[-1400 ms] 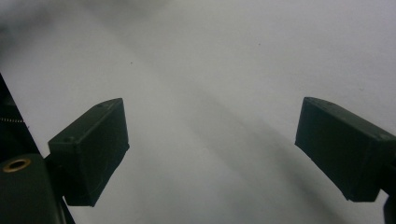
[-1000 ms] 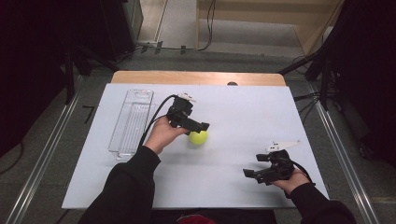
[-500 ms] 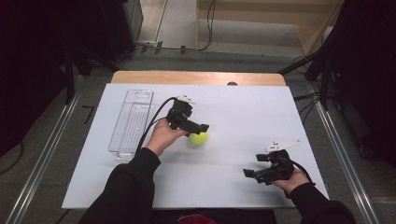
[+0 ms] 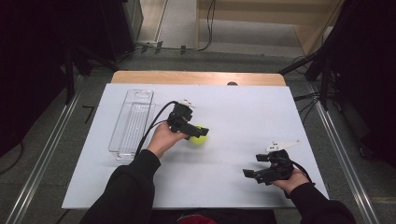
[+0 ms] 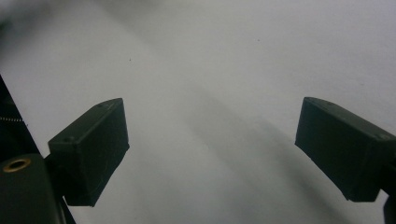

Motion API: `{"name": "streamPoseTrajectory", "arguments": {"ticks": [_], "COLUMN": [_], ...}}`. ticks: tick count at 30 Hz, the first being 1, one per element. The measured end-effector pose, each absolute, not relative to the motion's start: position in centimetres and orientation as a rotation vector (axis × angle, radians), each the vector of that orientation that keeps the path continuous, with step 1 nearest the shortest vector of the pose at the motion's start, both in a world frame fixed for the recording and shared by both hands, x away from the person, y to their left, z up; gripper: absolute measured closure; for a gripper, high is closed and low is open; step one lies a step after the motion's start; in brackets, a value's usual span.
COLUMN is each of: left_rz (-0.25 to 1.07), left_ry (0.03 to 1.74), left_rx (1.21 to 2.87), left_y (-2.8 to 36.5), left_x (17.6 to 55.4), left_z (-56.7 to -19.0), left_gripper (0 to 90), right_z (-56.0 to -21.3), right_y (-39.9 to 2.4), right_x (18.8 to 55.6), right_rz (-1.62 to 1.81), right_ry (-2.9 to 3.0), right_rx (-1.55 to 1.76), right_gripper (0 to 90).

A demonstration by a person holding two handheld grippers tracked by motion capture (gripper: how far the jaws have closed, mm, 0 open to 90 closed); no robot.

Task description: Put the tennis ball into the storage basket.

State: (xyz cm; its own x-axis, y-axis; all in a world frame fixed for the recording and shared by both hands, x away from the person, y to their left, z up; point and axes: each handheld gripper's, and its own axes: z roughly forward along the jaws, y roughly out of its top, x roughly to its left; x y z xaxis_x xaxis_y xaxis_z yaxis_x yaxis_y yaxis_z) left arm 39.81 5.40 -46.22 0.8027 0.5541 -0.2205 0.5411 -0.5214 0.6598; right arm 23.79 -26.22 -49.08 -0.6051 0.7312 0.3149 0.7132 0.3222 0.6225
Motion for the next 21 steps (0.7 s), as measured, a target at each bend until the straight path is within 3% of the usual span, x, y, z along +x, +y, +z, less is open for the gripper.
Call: {"name": "streamPoseTrajectory", "arguments": {"ticks": [21], "left_rz": [0.039], "left_ry": [0.798], "left_rx": [2.285], "left_y": [5.2], "left_x": [39.1], "left_z": [-48.7], "left_gripper": [1.8], "right_z": [-49.0], "right_y": [-26.2], "right_x": [23.7], "right_rz": [1.174], "right_ry": [2.539], "right_rx": [1.383], "right_gripper": [7.8]}}
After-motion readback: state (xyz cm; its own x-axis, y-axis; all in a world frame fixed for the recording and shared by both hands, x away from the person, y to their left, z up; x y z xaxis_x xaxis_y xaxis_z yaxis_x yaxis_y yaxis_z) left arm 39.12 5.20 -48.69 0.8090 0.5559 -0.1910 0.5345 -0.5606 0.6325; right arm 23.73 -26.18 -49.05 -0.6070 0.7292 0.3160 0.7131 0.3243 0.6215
